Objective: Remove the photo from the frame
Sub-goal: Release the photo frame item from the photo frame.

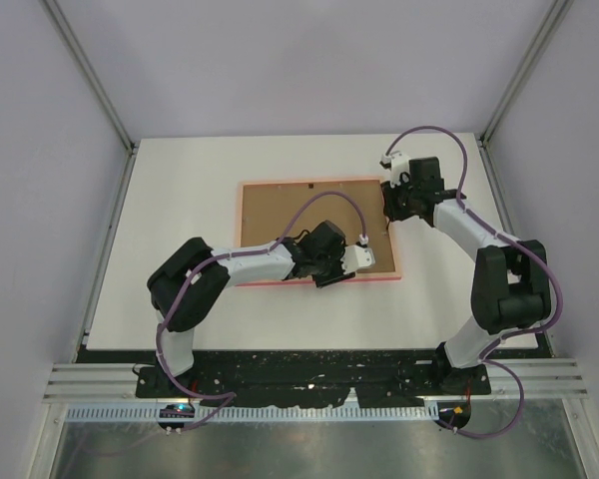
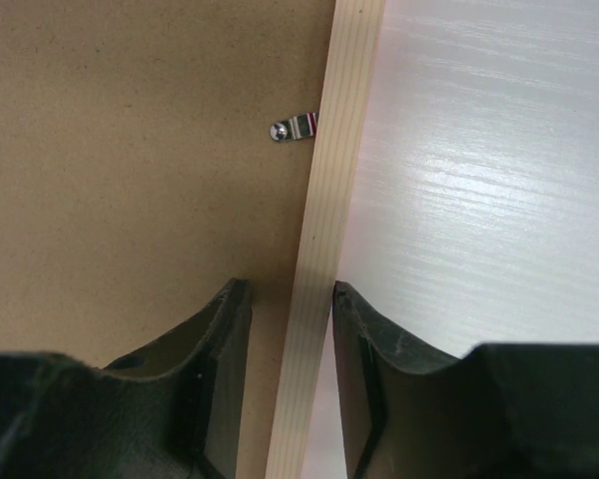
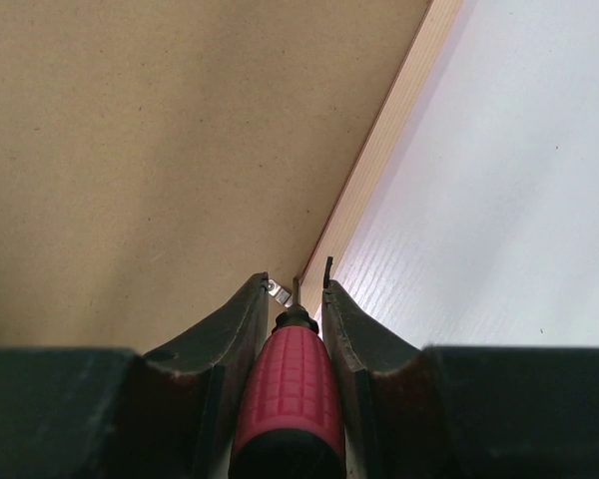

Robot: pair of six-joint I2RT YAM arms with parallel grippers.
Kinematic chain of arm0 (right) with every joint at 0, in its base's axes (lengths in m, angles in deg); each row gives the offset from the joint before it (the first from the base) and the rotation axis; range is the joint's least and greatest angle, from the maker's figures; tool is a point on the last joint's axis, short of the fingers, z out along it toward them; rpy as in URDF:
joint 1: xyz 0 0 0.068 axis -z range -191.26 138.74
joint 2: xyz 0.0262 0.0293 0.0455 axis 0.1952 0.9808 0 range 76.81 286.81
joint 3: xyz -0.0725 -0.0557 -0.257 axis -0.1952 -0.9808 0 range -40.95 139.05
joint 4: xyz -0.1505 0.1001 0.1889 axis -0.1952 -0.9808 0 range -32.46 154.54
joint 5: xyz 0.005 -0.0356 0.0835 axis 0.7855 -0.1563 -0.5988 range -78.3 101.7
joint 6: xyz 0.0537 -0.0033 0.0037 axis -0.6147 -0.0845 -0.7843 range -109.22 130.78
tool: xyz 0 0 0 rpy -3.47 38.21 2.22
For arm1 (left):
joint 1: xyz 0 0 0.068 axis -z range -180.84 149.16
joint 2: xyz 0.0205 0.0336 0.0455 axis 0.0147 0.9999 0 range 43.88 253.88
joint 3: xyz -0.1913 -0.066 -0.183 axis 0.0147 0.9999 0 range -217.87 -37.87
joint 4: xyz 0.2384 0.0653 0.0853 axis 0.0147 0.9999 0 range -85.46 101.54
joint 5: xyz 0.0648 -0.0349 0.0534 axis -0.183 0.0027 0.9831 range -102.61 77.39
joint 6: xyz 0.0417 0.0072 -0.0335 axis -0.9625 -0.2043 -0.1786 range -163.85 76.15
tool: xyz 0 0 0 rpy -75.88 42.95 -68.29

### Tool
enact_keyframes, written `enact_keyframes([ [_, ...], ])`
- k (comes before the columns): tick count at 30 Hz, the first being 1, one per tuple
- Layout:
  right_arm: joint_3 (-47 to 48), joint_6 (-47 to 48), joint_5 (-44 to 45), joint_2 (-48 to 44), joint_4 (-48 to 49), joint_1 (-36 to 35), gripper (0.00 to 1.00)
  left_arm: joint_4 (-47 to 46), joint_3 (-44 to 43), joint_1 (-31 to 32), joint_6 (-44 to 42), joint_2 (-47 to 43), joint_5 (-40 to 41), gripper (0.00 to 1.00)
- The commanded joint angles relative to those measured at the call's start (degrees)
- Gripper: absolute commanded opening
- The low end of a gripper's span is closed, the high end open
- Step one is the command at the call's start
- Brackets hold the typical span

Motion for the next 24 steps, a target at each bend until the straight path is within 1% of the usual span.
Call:
enact_keyframes([
  [1,2.8,1.1,-1.1,0.7,-3.3,0.1,0.08,2.1,2.0,0.0,1.0,2.6,-2.5,0.39],
  [14,5.7,1.1,-3.0,2.8,-8.4,0.1,0.08,1.8,2.1,0.1,1.4,2.5,-2.0,0.37],
  [18,6.6,0.6,-3.2,3.4,-9.8,0.0,0.08,1.8,2.0,0.1,1.6,2.6,-1.9,0.32],
  [21,7.3,0.5,-3.4,3.6,-10.9,0.0,0.08,1.8,1.9,0.1,1.7,2.7,-1.8,0.26],
  [24,8.0,0.5,-3.6,3.7,-12.1,0.0,0.08,1.7,1.7,0.1,1.9,3.0,-1.2,0.16],
])
